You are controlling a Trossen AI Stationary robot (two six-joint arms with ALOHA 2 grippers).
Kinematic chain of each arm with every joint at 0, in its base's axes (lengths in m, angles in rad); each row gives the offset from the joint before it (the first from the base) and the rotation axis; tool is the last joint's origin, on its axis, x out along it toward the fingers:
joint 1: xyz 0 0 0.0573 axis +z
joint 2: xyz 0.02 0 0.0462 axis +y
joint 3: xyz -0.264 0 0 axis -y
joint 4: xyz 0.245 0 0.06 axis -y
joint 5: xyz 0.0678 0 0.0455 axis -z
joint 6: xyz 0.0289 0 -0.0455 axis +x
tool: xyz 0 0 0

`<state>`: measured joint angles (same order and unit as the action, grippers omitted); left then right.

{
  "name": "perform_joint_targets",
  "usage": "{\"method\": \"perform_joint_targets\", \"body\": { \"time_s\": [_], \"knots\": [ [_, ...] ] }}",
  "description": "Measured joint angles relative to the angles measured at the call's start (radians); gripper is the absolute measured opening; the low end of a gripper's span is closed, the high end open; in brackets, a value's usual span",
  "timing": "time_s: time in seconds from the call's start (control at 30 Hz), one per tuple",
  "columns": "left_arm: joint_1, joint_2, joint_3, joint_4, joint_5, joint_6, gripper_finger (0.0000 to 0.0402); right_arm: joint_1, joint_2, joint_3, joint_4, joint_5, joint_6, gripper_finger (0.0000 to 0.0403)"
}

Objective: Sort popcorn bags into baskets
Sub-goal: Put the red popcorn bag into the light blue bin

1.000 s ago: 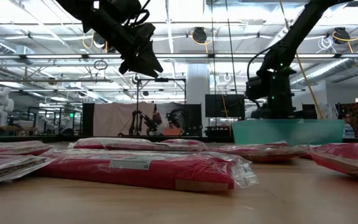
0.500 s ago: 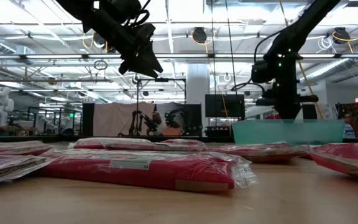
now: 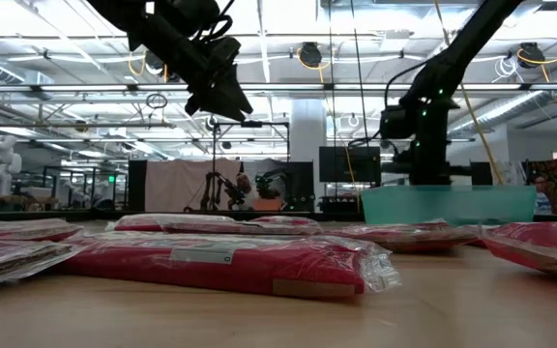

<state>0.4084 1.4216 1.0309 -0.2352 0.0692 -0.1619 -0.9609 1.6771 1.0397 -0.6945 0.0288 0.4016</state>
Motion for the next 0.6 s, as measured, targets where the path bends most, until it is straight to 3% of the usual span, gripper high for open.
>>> {"method": "perform_joint_targets", "body": {
  "time_s": [0.23,0.6],
  "knots": [
    [0.000,0.000,0.000,-0.022,0.009,0.001,0.0152,-0.007,0.065,0.002,-0.001,0.003,-0.031,0.0000],
    [0.000,0.000,0.000,-0.031,0.010,0.000,0.0152,-0.015,0.037,0.000,-0.055,0.071,-0.018,0.0000]
  ]
}}
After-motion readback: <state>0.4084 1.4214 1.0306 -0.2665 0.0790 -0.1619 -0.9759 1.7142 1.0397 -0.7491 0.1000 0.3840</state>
